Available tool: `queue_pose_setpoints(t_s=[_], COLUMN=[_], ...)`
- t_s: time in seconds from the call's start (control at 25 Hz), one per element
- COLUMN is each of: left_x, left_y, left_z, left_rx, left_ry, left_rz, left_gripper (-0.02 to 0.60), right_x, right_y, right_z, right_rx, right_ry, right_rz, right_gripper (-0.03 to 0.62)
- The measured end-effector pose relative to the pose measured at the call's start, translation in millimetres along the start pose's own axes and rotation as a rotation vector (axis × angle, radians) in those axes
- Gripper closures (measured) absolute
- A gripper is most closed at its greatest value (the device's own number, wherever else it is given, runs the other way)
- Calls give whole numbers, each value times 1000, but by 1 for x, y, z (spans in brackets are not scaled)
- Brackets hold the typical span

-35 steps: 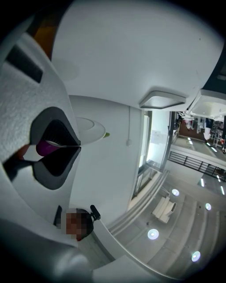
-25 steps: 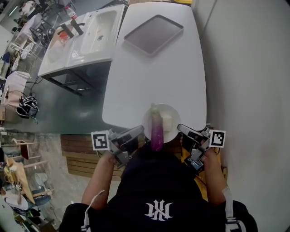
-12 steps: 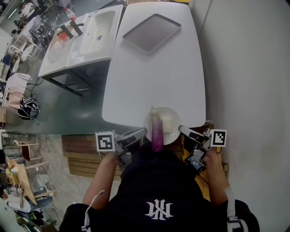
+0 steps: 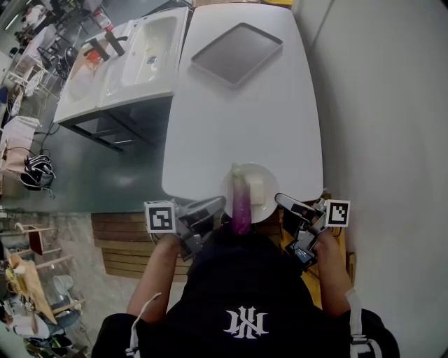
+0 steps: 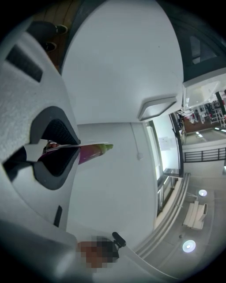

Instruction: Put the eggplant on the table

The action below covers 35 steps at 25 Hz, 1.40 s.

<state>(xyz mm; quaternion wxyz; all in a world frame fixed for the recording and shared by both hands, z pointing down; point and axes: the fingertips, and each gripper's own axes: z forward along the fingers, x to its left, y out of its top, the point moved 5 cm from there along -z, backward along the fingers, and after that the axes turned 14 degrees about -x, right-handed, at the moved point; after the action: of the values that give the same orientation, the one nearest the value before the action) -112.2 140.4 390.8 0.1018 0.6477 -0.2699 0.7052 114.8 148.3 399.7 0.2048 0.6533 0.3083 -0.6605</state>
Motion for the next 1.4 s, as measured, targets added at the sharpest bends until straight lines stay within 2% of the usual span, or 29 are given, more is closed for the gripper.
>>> queue_pose_setpoints(t_s=[0.32, 0.52, 0.76, 1.0, 1.4], left_x=[-1, 5, -3, 1, 45], left_y=[65, 103, 119, 128, 159], left_z=[-12, -7, 7, 32, 91], left_rx=[33, 74, 119, 160, 142], left_ry=[-45, -78, -124, -137, -77], left_rz=[86, 146, 193, 203, 162], left_gripper=[563, 563, 563, 563, 563], right_x=[13, 5, 29, 24, -24], right_y=[2, 14, 29, 54, 117], right_z=[57, 87, 96, 98, 120], right_rx=[-35, -57, -85, -89, -74], right_ry=[-10, -20, -15, -35, -52], right_rz=[-29, -99, -200, -210, -141], right_gripper=[585, 585, 585, 585, 585])
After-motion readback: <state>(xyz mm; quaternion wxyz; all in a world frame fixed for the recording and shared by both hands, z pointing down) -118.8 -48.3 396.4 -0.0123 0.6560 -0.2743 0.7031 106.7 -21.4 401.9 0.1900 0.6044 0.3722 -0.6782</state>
